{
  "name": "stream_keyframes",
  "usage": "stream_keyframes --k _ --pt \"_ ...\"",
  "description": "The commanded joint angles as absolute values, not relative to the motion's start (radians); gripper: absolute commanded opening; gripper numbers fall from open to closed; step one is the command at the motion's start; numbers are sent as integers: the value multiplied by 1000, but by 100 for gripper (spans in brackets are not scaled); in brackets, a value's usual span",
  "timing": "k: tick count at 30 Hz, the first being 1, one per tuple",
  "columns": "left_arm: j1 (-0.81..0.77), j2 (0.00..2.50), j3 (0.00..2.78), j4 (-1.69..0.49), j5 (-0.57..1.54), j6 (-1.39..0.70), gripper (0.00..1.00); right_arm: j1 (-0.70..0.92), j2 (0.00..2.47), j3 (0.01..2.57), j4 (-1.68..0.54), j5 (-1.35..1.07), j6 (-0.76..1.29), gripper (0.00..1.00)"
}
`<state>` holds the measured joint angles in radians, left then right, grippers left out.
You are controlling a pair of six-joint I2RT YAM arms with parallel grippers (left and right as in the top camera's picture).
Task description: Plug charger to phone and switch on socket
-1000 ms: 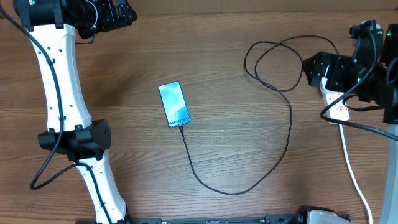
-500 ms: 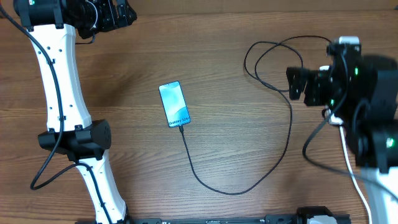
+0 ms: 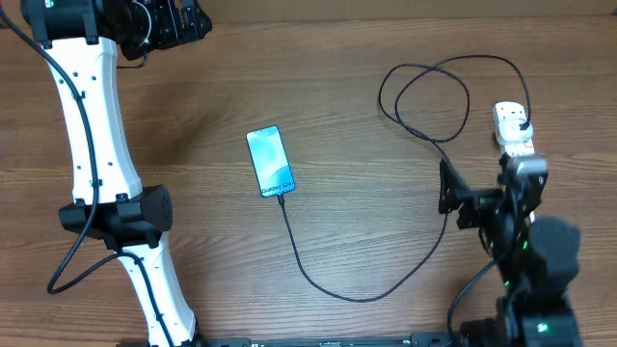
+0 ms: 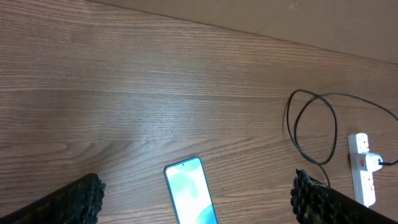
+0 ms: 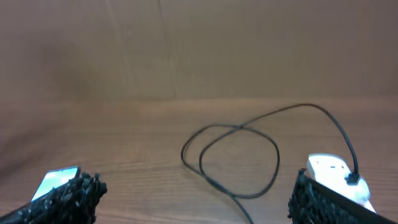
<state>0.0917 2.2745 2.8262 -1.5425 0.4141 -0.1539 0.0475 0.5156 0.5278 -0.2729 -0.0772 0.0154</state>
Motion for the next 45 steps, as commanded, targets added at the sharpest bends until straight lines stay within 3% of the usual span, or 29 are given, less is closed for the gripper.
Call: stream_keyframes --k 1,17,30,45 --pt "89 2263 2827 -1544 408 -146 99 52 408 380 -173 -72 19 100" --pt "89 2263 2827 -1544 408 -146 100 53 115 71 46 -54 18 100" --pt "89 2263 2827 -1544 408 -146 100 54 2 7 -80 -69 27 100" --pt "89 2263 2827 -1544 408 -146 100 57 3 8 -78 -71 29 100"
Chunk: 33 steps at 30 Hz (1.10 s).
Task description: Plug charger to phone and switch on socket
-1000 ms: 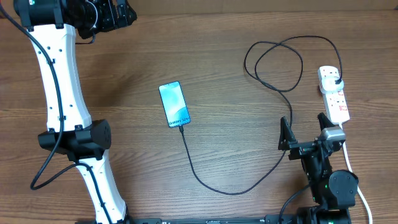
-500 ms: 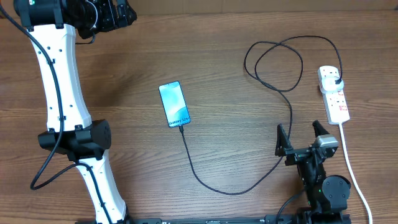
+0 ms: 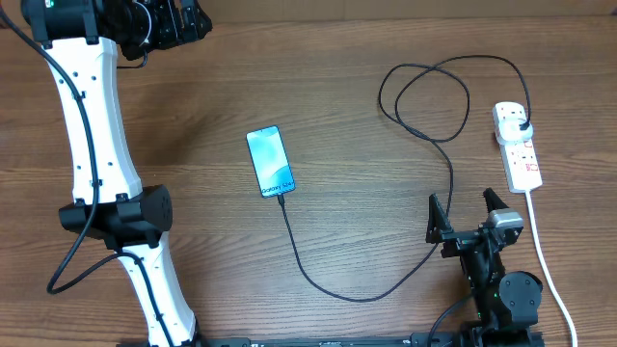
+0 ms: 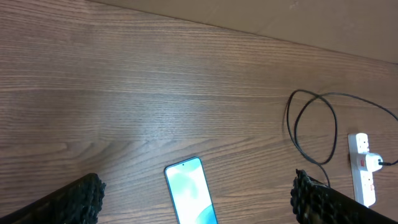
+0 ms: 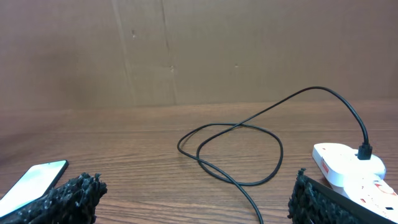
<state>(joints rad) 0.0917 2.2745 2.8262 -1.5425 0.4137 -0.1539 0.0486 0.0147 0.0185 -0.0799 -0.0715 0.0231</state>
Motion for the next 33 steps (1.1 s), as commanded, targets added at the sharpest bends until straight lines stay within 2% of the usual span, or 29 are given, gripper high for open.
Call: stream_keyframes --k 1,33 --pt "89 2263 2827 -1543 408 -146 100 57 3 8 -78 -71 29 100" --pt "43 2241 2797 -1553 408 -146 100 57 3 8 -78 -71 29 100"
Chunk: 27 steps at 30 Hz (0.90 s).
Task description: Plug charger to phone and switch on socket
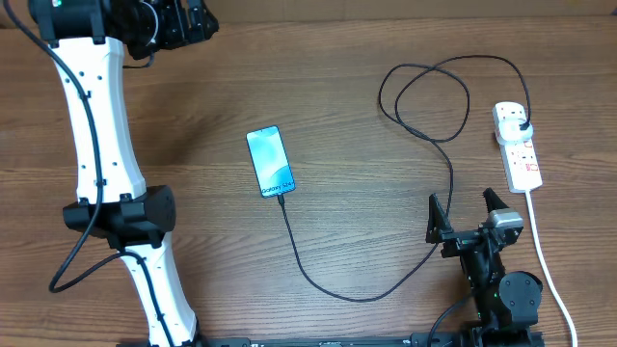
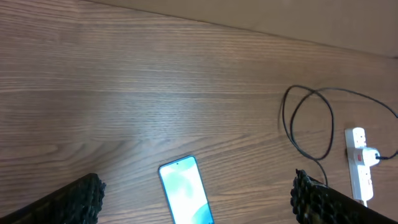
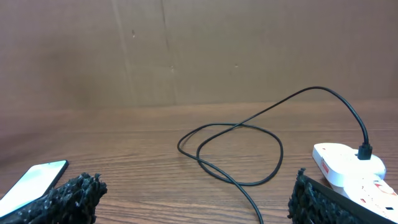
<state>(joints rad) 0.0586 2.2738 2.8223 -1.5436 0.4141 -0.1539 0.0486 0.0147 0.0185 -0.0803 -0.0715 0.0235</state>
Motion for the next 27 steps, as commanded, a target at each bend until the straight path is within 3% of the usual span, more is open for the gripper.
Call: stream_keyframes --k 1,9,19,27 --pt "38 2224 2767 -1556 408 -146 100 57 3 8 -78 -71 29 100" --pt "11 1942 2314 -1476 318 -146 100 57 3 8 -78 -71 29 100" --pt "6 1420 1555 -946 136 -142 100 57 3 8 -78 -71 29 100" --pt "7 1025 1065 -678 32 -123 100 57 3 8 -78 -71 29 100"
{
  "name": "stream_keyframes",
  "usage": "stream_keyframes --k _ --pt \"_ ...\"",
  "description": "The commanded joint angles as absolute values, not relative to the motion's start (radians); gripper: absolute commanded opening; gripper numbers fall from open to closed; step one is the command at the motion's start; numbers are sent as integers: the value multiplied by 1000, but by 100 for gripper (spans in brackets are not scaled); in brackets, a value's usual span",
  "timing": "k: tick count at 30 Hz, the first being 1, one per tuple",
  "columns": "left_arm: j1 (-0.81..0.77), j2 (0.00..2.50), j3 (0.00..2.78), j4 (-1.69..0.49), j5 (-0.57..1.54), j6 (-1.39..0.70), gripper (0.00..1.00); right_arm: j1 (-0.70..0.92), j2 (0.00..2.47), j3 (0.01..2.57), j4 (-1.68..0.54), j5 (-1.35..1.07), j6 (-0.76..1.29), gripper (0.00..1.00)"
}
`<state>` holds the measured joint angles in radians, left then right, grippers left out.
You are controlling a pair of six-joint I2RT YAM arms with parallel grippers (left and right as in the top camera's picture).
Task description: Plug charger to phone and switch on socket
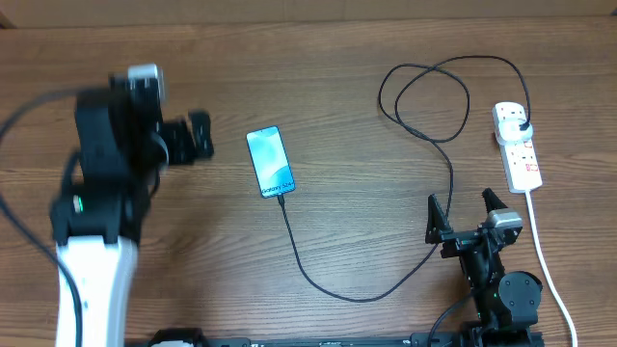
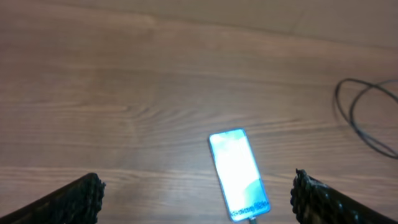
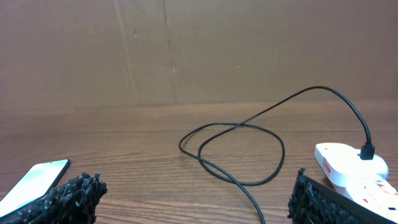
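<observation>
The phone [image 1: 269,160] lies face up mid-table with its screen lit, also seen in the left wrist view [image 2: 239,173] and at the right wrist view's lower left [image 3: 37,177]. A black cable [image 1: 333,281] runs from its near end in a loop [image 1: 424,96] to a plug in the white socket strip [image 1: 516,145] at the right. My left gripper [image 1: 193,137] is open, left of the phone, blurred. My right gripper [image 1: 468,220] stands open near the front right, with nothing between its fingers.
The strip's white lead [image 1: 545,280] runs toward the front right edge. A brown cardboard wall [image 3: 199,50] stands behind the table. The wooden tabletop [image 1: 366,193] carries nothing else.
My left arm has come down from the far left corner to just left of the phone, still open. The right arm, phone, cable and strip have not moved.
At first my right gripper was up by the socket strip, open. Then it stood back near the front right, open, and has stayed there. My left gripper held high at the far left, and now sits lower beside the phone.
</observation>
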<state>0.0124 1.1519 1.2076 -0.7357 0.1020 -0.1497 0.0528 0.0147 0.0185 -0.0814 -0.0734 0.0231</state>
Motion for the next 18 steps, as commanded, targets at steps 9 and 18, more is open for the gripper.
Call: stream_keyframes --k 9,18 --pt "7 603 609 -242 34 4 100 57 3 8 -78 -71 29 100" --pt "7 337 318 -4 33 116 100 57 3 8 -78 -71 29 100"
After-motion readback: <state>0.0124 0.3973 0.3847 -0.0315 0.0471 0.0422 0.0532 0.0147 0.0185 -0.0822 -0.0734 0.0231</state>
